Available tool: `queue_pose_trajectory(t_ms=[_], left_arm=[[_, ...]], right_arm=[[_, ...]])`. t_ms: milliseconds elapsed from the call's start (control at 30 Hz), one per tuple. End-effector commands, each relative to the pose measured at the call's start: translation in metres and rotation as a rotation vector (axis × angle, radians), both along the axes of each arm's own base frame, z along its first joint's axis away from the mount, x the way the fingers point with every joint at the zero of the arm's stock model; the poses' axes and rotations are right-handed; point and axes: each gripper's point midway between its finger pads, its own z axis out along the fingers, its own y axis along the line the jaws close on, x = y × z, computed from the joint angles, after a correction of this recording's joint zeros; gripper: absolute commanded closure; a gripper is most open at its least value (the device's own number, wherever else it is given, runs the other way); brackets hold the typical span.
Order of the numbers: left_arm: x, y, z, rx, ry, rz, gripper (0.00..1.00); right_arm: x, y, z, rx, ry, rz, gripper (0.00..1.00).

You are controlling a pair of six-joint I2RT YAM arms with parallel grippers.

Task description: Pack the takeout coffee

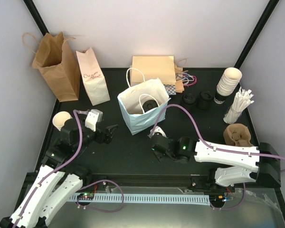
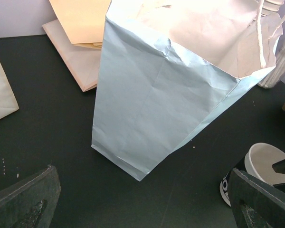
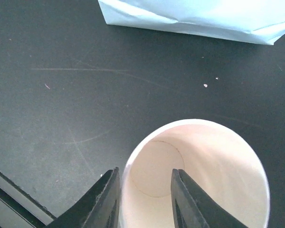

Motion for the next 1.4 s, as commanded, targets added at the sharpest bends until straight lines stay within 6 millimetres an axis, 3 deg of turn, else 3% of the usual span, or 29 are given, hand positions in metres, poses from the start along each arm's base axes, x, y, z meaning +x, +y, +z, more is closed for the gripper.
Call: queue_pose_trajectory(t_ms=[0,167,367,567,700,833,1067,1133,1367], left_arm=[[0.002,-0.003,0.006,-0.006,-0.026,-0.011,0.01],[0.003,-0.003,0.006,-0.004,-0.026,-0.009,0.01],[0.003,-0.003,0.005,-0.003,-0.021,-0.009,0.01],[0.004,-0.002,0.005,-0.001,-0.020,-0.003,0.01],[0.004,-0.001,0.005,0.000,-0.022,0.001,0.01],[0.004,-0.001,0.005,0.001,-0.021,0.004,0.01],[0.003,0.000,0.006,-0.002,-0.029,0.004,0.01],[0.003,0.000,0.006,-0.004,-0.030,0.004,0.01],[0.002,0.000,0.006,-0.005,-0.033,0.003,0.01]], right_arm=[[0.007,0.010,0.032,0.085,-0.058,-0.009,0.66],[0.015,0.007,0.048,0.087,-0.100,-0.042,0.66],[0.038,-0.005,0.071,0.092,-0.138,-0.109,0.66],[0.076,-0.041,0.085,0.115,-0.142,-0.247,0.60],[0.108,-0.075,0.082,0.102,-0.107,-0.368,0.58],[0.145,-0.113,0.078,0.092,-0.062,-0.506,0.44],[0.213,-0.162,0.058,0.053,0.012,-0.701,0.39],[0.229,-0.169,0.052,0.060,0.042,-0.733,0.37],[0.264,-0.165,0.026,0.035,0.095,-0.748,0.12]])
